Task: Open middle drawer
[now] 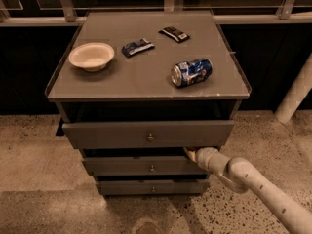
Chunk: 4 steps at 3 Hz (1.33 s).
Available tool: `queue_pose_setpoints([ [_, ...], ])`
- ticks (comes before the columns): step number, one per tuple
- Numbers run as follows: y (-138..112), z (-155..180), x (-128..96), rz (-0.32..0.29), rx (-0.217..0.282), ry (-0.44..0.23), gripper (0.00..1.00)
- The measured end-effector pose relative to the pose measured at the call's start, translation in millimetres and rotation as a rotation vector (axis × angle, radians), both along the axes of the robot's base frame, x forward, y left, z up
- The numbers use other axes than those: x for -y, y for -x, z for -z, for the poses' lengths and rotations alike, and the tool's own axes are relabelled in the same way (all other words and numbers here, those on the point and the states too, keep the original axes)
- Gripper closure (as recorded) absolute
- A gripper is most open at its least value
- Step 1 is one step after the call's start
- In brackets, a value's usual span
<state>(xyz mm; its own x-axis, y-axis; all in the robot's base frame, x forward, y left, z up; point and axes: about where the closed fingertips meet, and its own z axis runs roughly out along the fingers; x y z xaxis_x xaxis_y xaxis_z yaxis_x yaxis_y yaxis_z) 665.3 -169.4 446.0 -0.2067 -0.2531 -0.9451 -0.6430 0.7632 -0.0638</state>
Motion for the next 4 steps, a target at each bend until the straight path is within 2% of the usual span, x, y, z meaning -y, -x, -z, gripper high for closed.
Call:
queue_pose_setpoints([
  [1, -4, -1, 3, 0.008, 0.004, 0.002, 1.00],
  [2, -1, 8, -4, -0.030, -0.026, 0.024, 1.00],
  [3, 15, 22, -17, -0.108, -0.123, 0.046, 1.00],
  [4, 14, 16, -17, -0.108, -0.123, 0.046, 1.00],
])
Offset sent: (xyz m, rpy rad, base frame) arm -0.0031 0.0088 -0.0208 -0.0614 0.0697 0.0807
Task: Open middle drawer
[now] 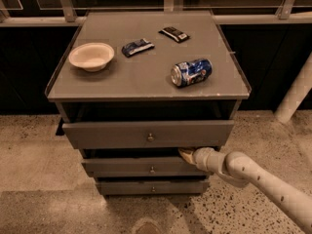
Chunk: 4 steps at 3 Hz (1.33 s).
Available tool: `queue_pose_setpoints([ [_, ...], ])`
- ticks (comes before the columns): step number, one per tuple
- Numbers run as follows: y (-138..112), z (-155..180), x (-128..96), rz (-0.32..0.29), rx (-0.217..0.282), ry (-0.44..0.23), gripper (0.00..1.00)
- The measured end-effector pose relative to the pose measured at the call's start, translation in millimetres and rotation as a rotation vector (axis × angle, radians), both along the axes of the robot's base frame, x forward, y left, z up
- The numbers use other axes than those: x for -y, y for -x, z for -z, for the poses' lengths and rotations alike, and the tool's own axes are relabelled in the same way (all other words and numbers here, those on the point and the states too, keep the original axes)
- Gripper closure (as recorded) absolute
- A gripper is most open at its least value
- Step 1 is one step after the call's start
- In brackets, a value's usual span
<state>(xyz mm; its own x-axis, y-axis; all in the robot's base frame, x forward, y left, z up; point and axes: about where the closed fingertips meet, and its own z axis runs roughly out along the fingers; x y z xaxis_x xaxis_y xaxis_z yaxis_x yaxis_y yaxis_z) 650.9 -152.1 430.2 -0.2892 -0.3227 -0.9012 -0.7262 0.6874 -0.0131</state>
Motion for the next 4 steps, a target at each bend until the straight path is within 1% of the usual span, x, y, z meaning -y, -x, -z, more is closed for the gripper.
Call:
queue_pose_setpoints([
  [1, 0, -3, 0, 0.000, 0.000, 0.000, 1.00],
  [2, 1, -17, -16, -0.070, -0.044, 0.019, 1.00],
  [3, 5, -12, -15, -0.070, -0.044, 0.019, 1.00],
  [4, 21, -6, -9, -0.128, -0.121, 0.033, 1.00],
])
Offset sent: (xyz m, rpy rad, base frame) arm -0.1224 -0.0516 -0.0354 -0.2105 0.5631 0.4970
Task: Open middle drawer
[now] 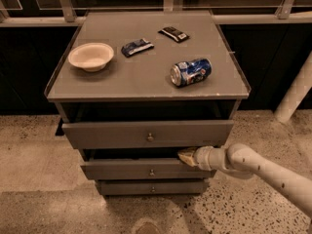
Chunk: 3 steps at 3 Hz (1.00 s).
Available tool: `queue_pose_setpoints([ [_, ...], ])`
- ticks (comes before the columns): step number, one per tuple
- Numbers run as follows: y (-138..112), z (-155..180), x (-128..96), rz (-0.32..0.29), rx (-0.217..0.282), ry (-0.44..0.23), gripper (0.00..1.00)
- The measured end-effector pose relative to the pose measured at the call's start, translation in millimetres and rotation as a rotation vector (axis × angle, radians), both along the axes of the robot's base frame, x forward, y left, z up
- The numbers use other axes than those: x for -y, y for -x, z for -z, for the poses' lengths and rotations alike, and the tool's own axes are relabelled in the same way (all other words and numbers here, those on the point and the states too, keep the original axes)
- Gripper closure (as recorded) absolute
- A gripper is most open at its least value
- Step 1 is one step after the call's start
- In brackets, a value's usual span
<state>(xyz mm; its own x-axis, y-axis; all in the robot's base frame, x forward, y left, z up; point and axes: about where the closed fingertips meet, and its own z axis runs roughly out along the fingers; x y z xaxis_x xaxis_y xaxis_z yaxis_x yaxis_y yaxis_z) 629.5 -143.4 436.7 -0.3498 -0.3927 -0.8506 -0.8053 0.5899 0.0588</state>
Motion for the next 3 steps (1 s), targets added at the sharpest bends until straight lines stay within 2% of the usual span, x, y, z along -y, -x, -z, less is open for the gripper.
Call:
queue_pose_setpoints([
  [1, 6, 1, 3, -0.022, -0.031, 0.012, 1.00],
  [2, 26, 7, 10, -0.072, -0.119, 0.022, 1.00],
  [3, 43, 12, 18, -0.101, -0.178, 0.019, 1.00],
])
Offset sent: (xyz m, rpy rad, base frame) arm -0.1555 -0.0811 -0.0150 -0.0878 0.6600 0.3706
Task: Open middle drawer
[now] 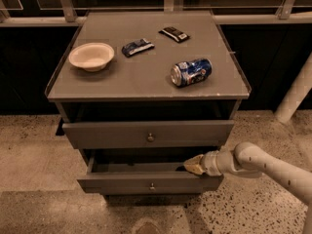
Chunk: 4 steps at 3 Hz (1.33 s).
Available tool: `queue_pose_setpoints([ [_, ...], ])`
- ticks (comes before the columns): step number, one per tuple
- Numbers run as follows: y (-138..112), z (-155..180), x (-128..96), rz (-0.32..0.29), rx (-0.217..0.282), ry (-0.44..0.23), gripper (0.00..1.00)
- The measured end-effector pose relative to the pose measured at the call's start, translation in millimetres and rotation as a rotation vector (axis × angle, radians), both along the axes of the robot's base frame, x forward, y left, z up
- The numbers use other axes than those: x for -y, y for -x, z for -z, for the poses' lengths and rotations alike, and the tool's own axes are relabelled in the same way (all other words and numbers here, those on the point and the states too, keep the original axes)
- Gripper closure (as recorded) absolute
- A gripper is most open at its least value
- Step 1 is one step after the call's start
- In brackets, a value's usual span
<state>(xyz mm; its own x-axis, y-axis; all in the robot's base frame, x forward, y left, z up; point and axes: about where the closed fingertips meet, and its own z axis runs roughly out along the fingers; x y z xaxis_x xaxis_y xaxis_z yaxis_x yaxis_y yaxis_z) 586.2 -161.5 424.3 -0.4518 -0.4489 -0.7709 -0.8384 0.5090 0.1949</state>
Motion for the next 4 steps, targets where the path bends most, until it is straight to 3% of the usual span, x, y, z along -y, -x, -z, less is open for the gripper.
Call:
queue_pose_setpoints([
  [1, 0, 0, 0, 0.000, 0.000, 0.000, 1.00],
  [2, 17, 7, 5, -0.006, -0.049, -0.010, 1.00],
  [4, 81, 19, 27, 0.036, -0.206, -0.047, 1.00],
])
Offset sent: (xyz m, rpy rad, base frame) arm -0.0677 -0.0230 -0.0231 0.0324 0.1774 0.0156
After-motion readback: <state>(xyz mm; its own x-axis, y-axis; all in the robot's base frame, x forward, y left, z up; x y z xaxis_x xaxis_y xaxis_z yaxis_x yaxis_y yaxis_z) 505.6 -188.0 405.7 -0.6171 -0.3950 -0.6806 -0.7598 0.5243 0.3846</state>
